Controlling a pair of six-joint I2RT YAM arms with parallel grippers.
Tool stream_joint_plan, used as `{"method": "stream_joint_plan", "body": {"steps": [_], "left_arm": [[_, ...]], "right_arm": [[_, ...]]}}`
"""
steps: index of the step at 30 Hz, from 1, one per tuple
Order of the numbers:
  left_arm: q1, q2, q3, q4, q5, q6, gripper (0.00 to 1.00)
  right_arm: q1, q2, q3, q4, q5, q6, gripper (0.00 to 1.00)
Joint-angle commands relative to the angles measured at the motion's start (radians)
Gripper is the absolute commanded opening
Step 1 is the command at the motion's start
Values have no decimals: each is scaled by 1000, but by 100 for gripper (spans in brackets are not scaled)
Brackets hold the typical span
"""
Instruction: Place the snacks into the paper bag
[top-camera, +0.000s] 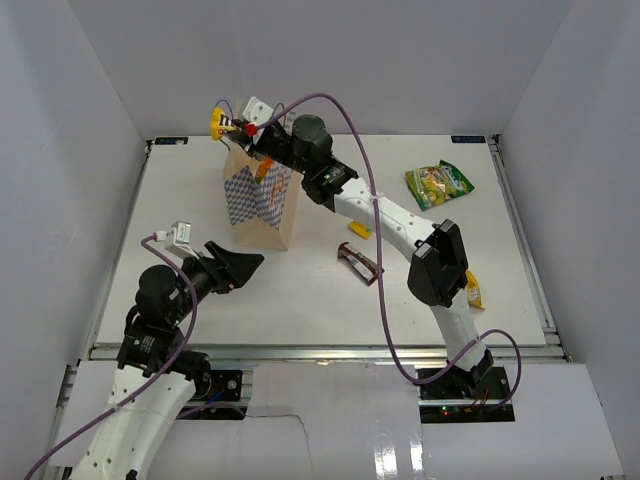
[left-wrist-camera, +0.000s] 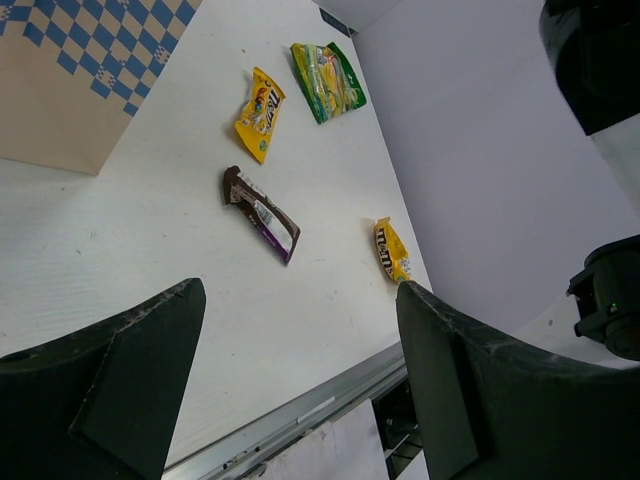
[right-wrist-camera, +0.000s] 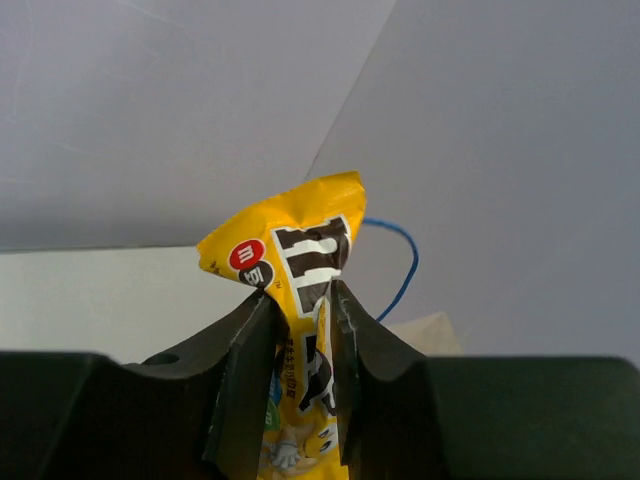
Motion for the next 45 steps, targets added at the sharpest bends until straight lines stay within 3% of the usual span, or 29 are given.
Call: {"method": "stream_joint_plan", "body": {"steps": [1,4,13,16,20,22,25,29,34,39,45], "left_arm": [[-2,-1,-13,2,11,-14,87],[-2,33,-5,4,18,-26,87],[-6,165,12,39,63,-72,86],[-35,220,23,67,58,-80,86],[-147,320,53,76,-32,-88,86],[-250,384,55,94,-118,-104,86],[-466,546,78,132,-257,-175,86],[-600,741,182,116,-412,-264,86],[-623,1063,331,116,-471,-397,87],[-617,1275,531,91,-565,-454,87],[-614,1567,782,-113,-531,-539,85]], "right_arm": [[5,-47,-72,100,75,-76,34],[7,-78,-118,91,72,-93,53],[10,-291,-90,-67,-38,28,63],[-6,-392,-119,-204,-93,30,73],[-59,-636,-363,-366,-144,-17,90],[-134,-769,-593,-412,-173,-25,93],[-361,-943,-899,-490,-245,-14,97],[-547,-1100,-1142,-627,-245,-88,98],[-673,-1242,-1329,-738,-226,-85,96],[-734,-1298,-1405,-741,-224,-54,96],[-740,-1318,-1419,-744,-209,-54,96]]}}
